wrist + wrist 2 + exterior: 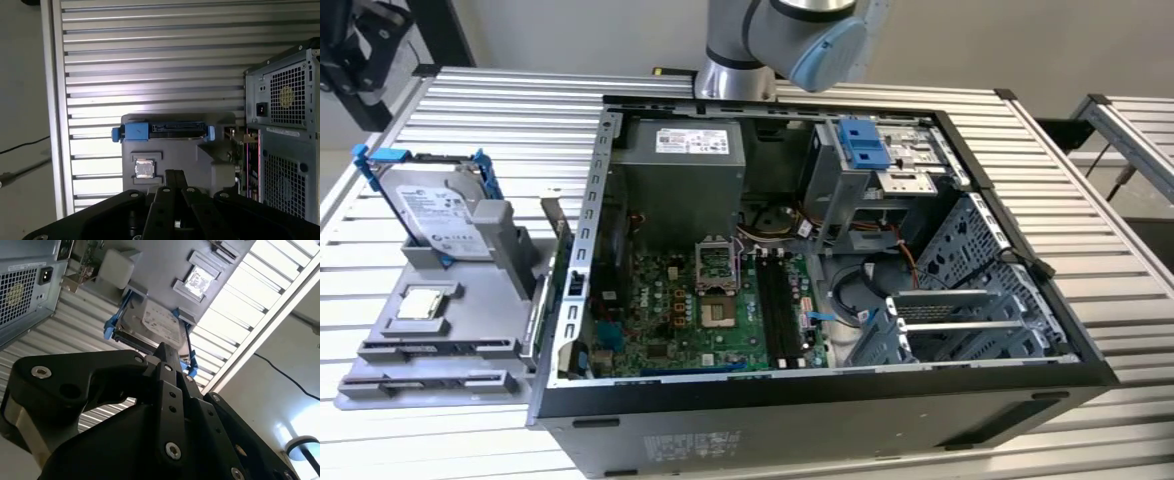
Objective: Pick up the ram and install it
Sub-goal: 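Reach for the ram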
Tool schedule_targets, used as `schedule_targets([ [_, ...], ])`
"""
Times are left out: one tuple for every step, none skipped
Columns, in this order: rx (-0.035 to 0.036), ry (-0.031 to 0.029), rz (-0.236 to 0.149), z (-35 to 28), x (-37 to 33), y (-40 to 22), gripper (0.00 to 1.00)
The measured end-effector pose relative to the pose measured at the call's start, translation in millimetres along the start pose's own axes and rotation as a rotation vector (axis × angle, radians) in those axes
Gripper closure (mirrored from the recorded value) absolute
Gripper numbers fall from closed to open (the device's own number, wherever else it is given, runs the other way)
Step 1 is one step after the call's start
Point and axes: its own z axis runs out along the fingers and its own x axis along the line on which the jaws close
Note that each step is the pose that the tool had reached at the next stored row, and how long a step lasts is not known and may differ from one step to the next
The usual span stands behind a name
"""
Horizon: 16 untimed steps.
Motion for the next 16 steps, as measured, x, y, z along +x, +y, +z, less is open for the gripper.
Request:
schedule_targets([
  [-0.0003,0.0002,-0.007,0.0,0.0,-0.5,1.0],
  [-0.0005,0.0008,-0.017,0.0,0.0,-0.5,1.0],
  [-0.0007,0.0014,-0.03,0.0,0.0,-0.6,1.0],
  [-0.0008,0.0017,-0.037,0.0,0.2,-0.7,1.0],
  [-0.0009,0.0018,-0.038,0.0,0.2,-0.7,1.0],
  [-0.0008,0.0019,-0.038,0.0,0.2,-0.7,1.0],
  [-0.0009,0.0018,-0.038,0.0,0.2,-0.8,1.0],
  [-0.0009,0.0018,-0.038,0.1,0.5,-0.9,1.0],
  [-0.0008,0.0019,-0.038,0.2,0.9,-1.2,1.0],
  [-0.0008,0.002,-0.038,0.2,1.2,-1.9,1.0],
  [-0.0008,0.002,-0.038,0.3,1.6,-3.0,1.0],
  [-0.0009,0.002,-0.038,0.3,2.0,-4.4,1.0],
  [-0.0008,0.002,-0.039,0.3,2.3,-6.2,1.0],
  [-0.0008,0.0019,-0.038,0.2,2.6,-8.2,1.0],
  [-0.0008,0.002,-0.038,0.2,3.0,-10.3,1.0],
  [-0.0008,0.0019,-0.038,0.1,3.4,-12.6,1.0],
])
